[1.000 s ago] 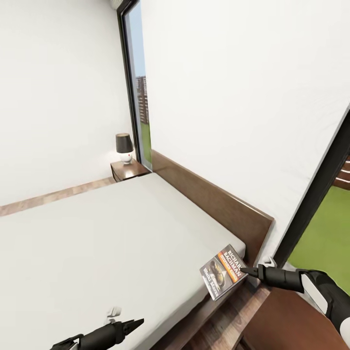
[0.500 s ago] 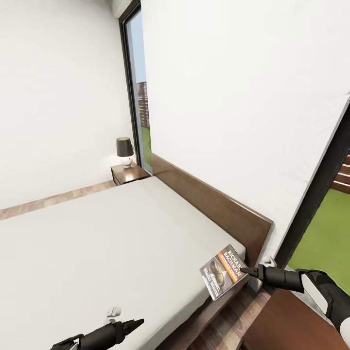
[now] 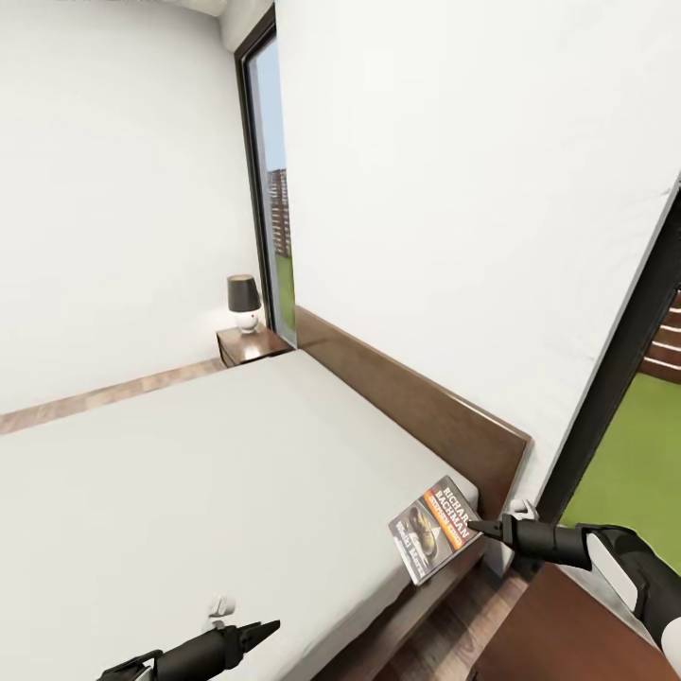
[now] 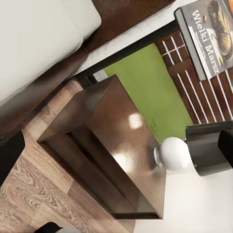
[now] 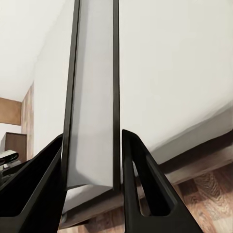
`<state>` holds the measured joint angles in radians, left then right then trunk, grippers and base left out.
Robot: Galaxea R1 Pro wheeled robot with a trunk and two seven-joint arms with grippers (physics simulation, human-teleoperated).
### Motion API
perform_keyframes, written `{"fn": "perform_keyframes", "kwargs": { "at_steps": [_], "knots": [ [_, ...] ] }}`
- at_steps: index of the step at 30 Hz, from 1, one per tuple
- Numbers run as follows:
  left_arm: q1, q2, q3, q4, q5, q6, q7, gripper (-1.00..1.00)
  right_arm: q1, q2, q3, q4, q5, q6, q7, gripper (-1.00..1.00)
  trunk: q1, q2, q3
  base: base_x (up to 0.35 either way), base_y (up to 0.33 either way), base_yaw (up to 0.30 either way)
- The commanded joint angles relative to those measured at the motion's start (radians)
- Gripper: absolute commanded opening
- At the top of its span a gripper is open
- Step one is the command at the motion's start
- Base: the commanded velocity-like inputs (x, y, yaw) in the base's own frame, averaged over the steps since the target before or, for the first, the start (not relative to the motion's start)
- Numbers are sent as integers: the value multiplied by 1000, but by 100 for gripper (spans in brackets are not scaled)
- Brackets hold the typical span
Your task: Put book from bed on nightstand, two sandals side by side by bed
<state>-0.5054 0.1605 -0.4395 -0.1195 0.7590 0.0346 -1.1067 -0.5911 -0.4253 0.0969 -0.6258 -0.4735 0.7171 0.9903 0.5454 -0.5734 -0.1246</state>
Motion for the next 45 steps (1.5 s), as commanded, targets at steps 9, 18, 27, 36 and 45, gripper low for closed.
{"fn": "perform_keyframes", "kwargs": {
  "at_steps": [9, 18, 27, 36, 45],
  "knots": [
    [-1, 0, -8, 0, 10, 4, -2, 100, -1, -1, 4, 125, -6, -17, -4, -100, 0, -2, 13, 0, 0, 0],
    [-1, -1, -8, -2, 10, 4, -2, 100, -1, -1, 4, 551, -10, -385, -1, -100, 0, -2, 18, 0, 0, 0],
    [-1, -2, -9, -2, 9, 4, -2, 100, -1, -1, 4, 574, -6, -419, 0, -100, 0, -2, 18, 0, 0, 29],
    [-1, -47, -9, 13, -20, 4, 75, 100, -1, -3, 3, 631, -6, -440, 1, -100, 0, -2, 18, 0, 0, 260],
    [-1, -71, -8, 18, -30, 4, 104, 100, -1, -6, 3, 638, -5, -441, 1, -100, 0, -2, 18, 0, 0, 293]
  ]
}}
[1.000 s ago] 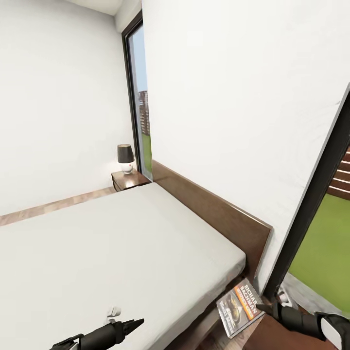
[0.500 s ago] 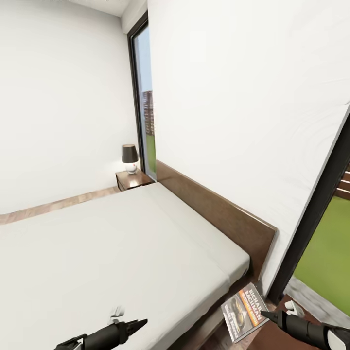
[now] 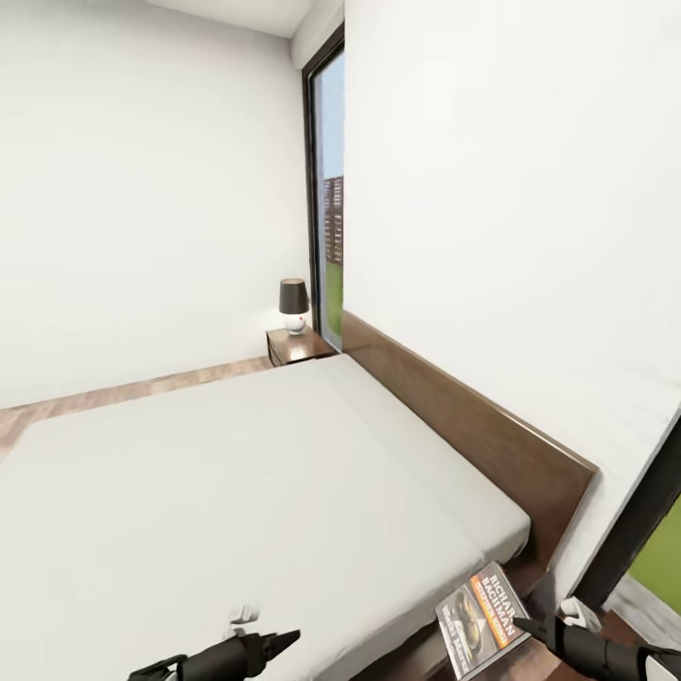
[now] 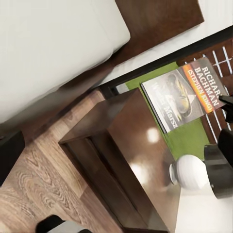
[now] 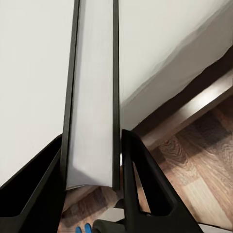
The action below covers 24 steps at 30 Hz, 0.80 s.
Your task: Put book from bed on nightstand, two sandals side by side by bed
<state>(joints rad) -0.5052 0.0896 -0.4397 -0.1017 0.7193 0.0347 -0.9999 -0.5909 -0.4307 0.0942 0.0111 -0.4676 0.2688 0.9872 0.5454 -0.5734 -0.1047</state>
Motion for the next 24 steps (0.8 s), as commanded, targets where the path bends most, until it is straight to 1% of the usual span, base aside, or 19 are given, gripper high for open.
{"fn": "perform_keyframes", "kwargs": {
  "at_steps": [1, 24],
  "knots": [
    [-1, 0, -8, 0, 9, 4, -2, 100, -1, 0, 6, 1, -11, 7, 4, -100, 0, -2, -2, 0, 0, 293],
    [-1, -1, -8, 2, 8, 3, -2, 100, -1, 0, 6, 1, -12, 7, 4, -100, 0, -2, -2, 0, 0, 293]
  ]
}}
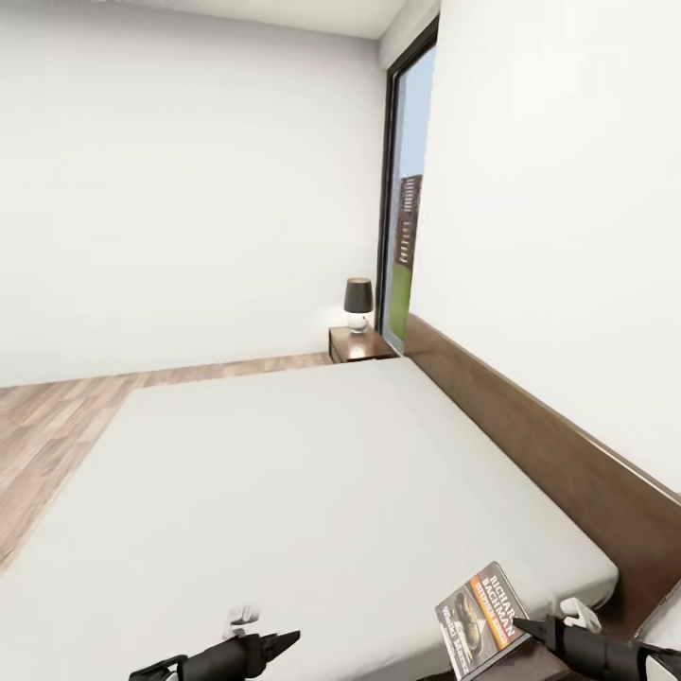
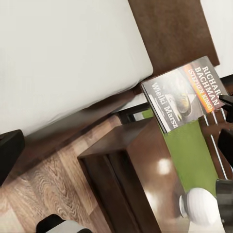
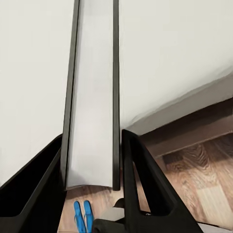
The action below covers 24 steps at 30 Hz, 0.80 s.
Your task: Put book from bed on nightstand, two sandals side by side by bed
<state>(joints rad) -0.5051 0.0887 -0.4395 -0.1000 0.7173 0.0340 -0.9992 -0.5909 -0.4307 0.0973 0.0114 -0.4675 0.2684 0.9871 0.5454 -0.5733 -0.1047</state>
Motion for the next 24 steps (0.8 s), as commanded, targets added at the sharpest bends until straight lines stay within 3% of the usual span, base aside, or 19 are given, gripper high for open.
{"fn": "perform_keyframes", "kwargs": {
  "at_steps": [1, 17, 21, 24],
  "knots": [
    [-1, 0, -8, 0, 10, 4, -2, 100, -1, 0, 2, 1, -11, 8, 4, -100, 0, -2, -2, 0, 0, 293],
    [-1, 0, -8, 0, 9, 3, 22, 100, -1, -2, 2, 1, -13, 8, 4, -100, 0, -2, -2, 0, 0, 293],
    [-1, 0, -8, 22, -1, -13, 136, 100, -1, -3, 2, 1, -13, 8, 4, -100, 0, -2, -2, 0, 0, 293],
    [0, 1, -8, 63, -20, -81, 235, 100, -1, -5, 2, 1, -14, 8, 4, -100, 0, -2, -2, 0, 0, 293]
  ]
}}
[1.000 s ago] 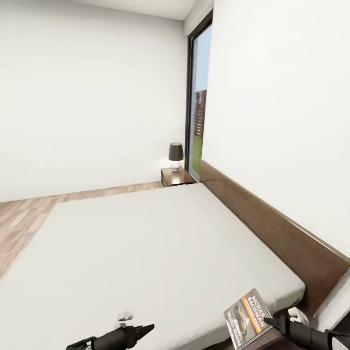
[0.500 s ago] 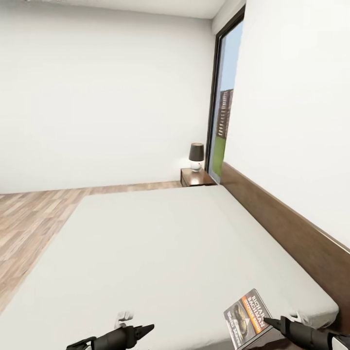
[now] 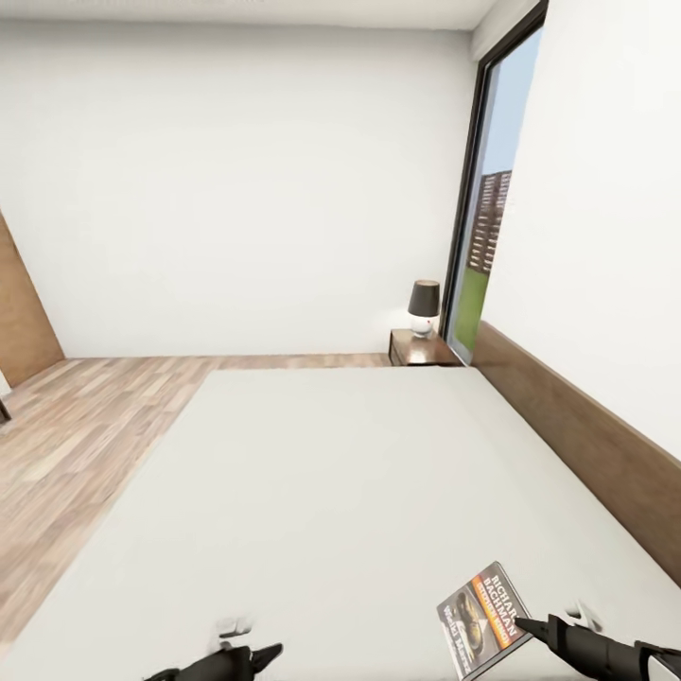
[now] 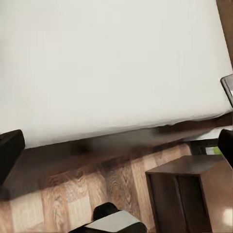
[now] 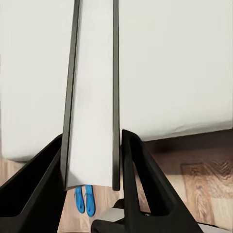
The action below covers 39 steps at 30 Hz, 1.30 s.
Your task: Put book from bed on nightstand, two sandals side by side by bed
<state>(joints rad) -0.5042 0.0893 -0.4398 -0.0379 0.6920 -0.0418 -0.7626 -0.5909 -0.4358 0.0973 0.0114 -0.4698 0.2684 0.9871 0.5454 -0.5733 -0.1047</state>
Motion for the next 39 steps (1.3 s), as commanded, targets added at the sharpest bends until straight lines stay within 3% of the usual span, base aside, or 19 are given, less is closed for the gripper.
{"fn": "perform_keyframes", "kwargs": {
  "at_steps": [1, 3, 4, 6, 11, 13, 18, 39],
  "knots": [
    [4, 1, -8, 7, 2, -24, 16, 100, -1, -1, 2, 1, -12, 8, 4, -100, 0, -2, -2, 0, 0, 293],
    [24, 2, -8, 12, -1, -42, 33, 100, -1, -1, 2, 1, -12, 8, 4, -100, 0, -2, -2, 0, 0, 293],
    [61, 3, -8, 14, -10, -55, 43, 100, -1, -2, 2, 1, -12, 8, 4, -100, 0, -2, -2, 0, 0, 293],
    [83, 4, -8, 15, -35, -68, 48, 100, -1, -3, 2, 1, -12, 8, 4, -100, 0, -2, -2, 0, 0, 293],
    [97, 0, -8, 16, -195, -110, 51, 100, -1, -1, 2, 1, -12, 8, 4, -100, 0, -2, -2, 0, 0, 293],
    [97, 0, -8, 16, -218, -112, 51, 100, -1, -1, 2, 1, -12, 8, 4, -100, 0, -2, -2, 0, 0, 293],
    [98, 0, -7, 16, -239, -114, 51, 100, -1, -1, 2, 1, -12, 8, 4, -100, 0, -2, -2, 0, 0, 293],
    [98, 1, -7, 16, -240, -116, 51, 100, -1, 0, 2, 1, -12, 8, 4, -100, 0, -2, -2, 0, 0, 293]
  ]
}}
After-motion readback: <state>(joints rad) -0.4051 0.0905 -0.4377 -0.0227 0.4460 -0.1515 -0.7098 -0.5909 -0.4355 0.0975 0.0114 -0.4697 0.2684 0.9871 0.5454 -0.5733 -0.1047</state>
